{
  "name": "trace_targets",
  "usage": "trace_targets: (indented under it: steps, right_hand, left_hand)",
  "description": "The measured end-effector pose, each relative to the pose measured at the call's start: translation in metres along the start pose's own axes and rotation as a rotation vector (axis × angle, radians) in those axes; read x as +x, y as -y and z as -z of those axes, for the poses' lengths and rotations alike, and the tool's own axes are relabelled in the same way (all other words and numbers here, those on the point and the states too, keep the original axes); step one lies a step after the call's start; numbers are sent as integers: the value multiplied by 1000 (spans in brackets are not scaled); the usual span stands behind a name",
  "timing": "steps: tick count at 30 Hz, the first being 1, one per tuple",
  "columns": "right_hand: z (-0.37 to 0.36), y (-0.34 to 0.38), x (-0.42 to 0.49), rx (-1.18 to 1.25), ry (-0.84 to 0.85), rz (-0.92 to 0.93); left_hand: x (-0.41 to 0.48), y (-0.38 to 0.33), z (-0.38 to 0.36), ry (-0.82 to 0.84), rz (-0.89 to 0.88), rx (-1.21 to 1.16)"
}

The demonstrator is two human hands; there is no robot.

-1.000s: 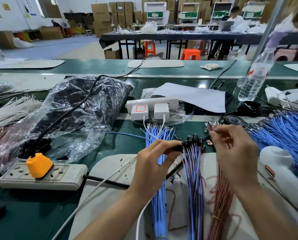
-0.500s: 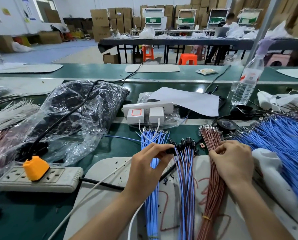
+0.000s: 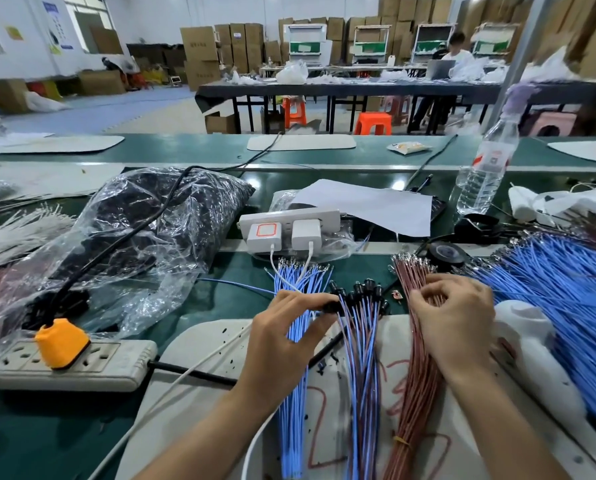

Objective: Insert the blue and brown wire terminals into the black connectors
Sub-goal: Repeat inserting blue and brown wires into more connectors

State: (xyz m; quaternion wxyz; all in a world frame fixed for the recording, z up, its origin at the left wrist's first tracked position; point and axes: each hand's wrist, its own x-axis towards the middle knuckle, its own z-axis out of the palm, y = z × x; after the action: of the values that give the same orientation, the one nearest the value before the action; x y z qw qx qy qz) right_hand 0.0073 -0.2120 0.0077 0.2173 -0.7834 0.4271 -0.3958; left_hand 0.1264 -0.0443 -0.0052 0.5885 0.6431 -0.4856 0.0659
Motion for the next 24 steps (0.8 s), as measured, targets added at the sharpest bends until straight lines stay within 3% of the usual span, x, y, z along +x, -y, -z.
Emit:
trace_targets:
  steps: [2,3,5,8,12,16,21,24]
  right_hand:
    - [5,11,-2,424,8,-19]
    - [6,19,-6,604,93,-41]
    - [3,31,-17,736,311,-17]
    - [-6,37,-29,668,523,82]
    - [-9,34,-30,625,631,126]
    - [-5,30,-23,546,745,129]
    - [6,22,-13,532,1205,31]
    - [7,17,-12,509,1303,15]
  left_hand:
    - [1,-1,1,22,10,-44]
    - [1,-1,1,39,31,-84]
    - [0,0,0,69,92,-169]
    - [-1,1,-2,113,163,-265]
    - [0,5,-2,127,220,-306]
    - [9,7,3,2,296,-422]
    - [19,20,14,-168,389,-521]
    - [19,23,13,-202,402,-528]
